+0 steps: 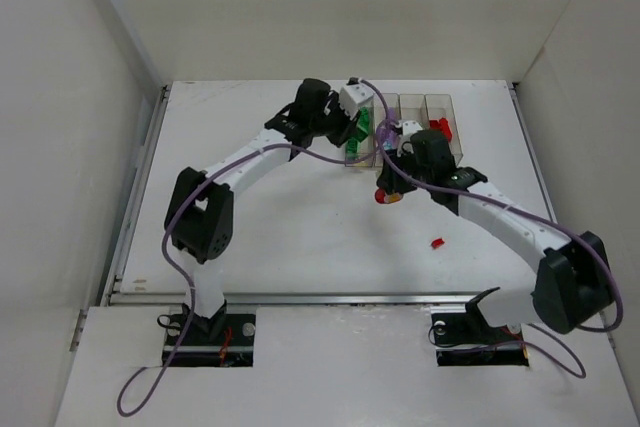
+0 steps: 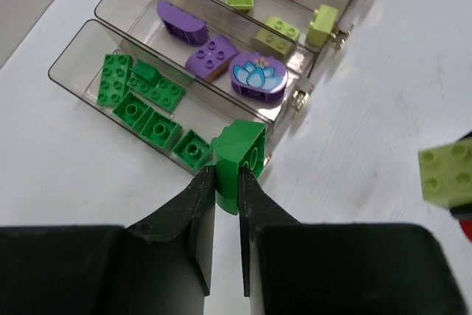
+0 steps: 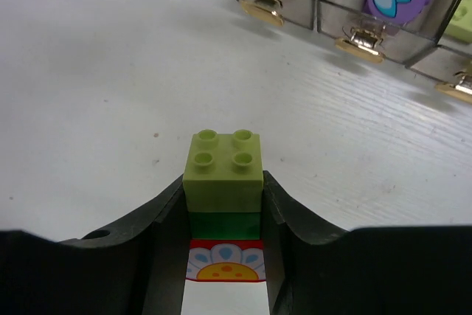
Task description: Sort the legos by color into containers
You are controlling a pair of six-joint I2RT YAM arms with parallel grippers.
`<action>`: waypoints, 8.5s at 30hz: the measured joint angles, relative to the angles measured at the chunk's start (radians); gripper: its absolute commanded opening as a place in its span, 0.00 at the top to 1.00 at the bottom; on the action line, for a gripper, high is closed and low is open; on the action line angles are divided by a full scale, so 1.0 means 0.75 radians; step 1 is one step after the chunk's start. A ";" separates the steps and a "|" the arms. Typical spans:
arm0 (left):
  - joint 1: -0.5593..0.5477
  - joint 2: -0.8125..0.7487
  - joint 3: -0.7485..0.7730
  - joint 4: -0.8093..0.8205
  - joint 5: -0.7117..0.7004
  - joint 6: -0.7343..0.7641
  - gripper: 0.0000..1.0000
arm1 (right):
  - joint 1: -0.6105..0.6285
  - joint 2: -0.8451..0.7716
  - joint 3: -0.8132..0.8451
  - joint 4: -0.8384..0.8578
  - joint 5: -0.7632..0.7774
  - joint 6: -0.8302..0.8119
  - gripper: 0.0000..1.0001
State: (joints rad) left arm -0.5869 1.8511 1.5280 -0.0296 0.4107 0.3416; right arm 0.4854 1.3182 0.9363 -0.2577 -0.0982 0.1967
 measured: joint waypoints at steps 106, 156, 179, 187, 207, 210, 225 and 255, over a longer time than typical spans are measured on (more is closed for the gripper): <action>0.002 -0.470 -0.341 -0.358 0.452 -0.129 1.00 | 0.120 -0.215 0.301 -0.183 0.206 0.452 0.16; -0.007 -0.582 -0.496 -0.441 0.332 0.120 1.00 | -0.134 -0.052 0.221 -0.027 -0.318 0.496 1.00; -0.013 -0.332 -0.384 -0.223 0.205 0.070 1.00 | -0.247 -0.224 0.169 -0.179 0.088 0.451 1.00; -0.090 0.261 0.284 0.132 0.242 -0.116 1.00 | -0.360 -0.312 0.180 -0.174 0.539 0.455 1.00; -0.240 0.954 0.869 0.712 0.070 -0.497 1.00 | -0.594 -0.091 0.201 -0.042 0.918 0.299 1.00; -0.254 0.957 0.869 0.732 0.038 -0.496 1.00 | -0.595 -0.072 0.201 -0.043 0.891 0.295 1.00; -0.339 1.048 0.869 0.759 -0.144 -0.394 0.39 | -0.608 -0.146 0.201 -0.035 0.853 0.252 1.00; -0.263 -0.455 -0.341 0.720 0.368 -0.054 0.04 | -0.558 -0.344 0.197 0.041 -0.472 0.257 1.00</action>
State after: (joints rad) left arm -0.7845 1.5101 1.2720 0.5102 0.6868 0.3012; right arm 0.0666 1.0603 1.0843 -0.2268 -0.4522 0.3897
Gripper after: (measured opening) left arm 0.960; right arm 0.434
